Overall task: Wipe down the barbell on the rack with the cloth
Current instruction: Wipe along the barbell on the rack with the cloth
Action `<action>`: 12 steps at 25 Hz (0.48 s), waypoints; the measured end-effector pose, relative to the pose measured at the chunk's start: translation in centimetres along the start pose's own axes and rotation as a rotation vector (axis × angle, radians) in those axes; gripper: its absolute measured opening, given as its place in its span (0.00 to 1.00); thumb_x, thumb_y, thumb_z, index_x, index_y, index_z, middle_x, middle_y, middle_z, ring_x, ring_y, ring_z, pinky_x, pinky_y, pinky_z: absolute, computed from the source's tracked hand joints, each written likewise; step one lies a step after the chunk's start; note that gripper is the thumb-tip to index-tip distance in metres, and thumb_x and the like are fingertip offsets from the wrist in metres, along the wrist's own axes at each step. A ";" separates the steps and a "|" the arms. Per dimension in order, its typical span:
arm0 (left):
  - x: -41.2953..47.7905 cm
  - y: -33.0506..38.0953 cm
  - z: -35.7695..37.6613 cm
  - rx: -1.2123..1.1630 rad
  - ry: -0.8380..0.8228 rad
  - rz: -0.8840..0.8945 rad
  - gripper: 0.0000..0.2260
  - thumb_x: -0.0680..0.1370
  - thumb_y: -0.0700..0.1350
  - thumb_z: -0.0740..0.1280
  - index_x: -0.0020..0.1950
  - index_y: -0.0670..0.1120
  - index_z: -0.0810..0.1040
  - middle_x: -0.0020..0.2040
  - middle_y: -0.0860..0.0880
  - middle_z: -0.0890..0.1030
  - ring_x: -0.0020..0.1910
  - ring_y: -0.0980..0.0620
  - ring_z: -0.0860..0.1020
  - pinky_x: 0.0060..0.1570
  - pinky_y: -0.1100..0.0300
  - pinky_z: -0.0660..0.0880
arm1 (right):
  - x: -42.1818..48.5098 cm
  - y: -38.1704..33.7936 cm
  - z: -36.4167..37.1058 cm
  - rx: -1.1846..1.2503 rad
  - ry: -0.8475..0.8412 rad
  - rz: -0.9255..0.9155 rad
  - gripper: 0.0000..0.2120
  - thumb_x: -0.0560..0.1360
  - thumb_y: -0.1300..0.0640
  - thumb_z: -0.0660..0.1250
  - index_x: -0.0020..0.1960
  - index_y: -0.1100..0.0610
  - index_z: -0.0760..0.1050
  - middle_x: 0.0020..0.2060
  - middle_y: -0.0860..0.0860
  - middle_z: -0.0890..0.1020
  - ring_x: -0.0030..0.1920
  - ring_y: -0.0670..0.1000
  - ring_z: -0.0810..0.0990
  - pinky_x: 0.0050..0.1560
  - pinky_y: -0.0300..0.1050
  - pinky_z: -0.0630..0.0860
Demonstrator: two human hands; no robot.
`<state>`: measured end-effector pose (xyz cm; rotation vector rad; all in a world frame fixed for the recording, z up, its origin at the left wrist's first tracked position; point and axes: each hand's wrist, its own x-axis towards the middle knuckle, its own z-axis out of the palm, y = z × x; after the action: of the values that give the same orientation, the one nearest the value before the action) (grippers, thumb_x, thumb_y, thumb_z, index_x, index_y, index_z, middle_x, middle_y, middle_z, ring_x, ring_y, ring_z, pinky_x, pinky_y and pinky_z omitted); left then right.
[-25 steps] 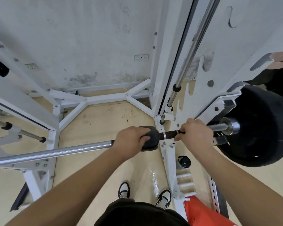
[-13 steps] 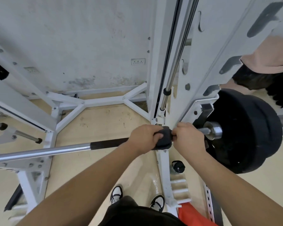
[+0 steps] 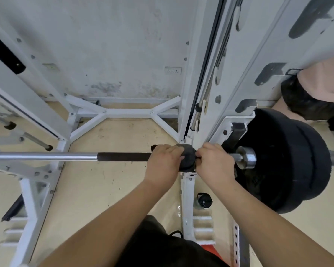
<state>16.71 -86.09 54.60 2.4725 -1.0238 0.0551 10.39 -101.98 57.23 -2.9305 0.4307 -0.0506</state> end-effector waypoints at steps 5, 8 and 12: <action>-7.7 -2.4 -5.6 -0.082 -0.037 -0.278 0.07 0.81 0.46 0.66 0.55 0.53 0.81 0.45 0.54 0.84 0.44 0.51 0.81 0.44 0.54 0.78 | 0.5 -1.7 -1.5 -0.033 -0.114 -0.029 0.07 0.77 0.55 0.63 0.48 0.51 0.80 0.42 0.46 0.70 0.53 0.52 0.73 0.36 0.45 0.67; -11.2 -1.6 -8.1 -0.635 0.109 -0.808 0.07 0.83 0.49 0.64 0.50 0.52 0.82 0.42 0.51 0.85 0.44 0.48 0.83 0.46 0.51 0.80 | 0.5 -4.7 -1.8 0.045 -0.094 -0.123 0.07 0.79 0.54 0.62 0.50 0.51 0.79 0.45 0.46 0.73 0.54 0.52 0.73 0.39 0.47 0.73; -14.3 0.0 -11.9 -1.115 0.427 -1.216 0.13 0.84 0.49 0.64 0.52 0.41 0.82 0.48 0.38 0.86 0.49 0.36 0.85 0.55 0.38 0.82 | 0.6 -7.3 -1.3 0.088 -0.122 -0.190 0.06 0.78 0.50 0.65 0.51 0.50 0.80 0.45 0.46 0.72 0.52 0.51 0.73 0.39 0.48 0.75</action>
<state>8.05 -71.55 62.26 1.5167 0.6106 -0.2798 12.96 -95.48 59.80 -2.8580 0.1282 0.0810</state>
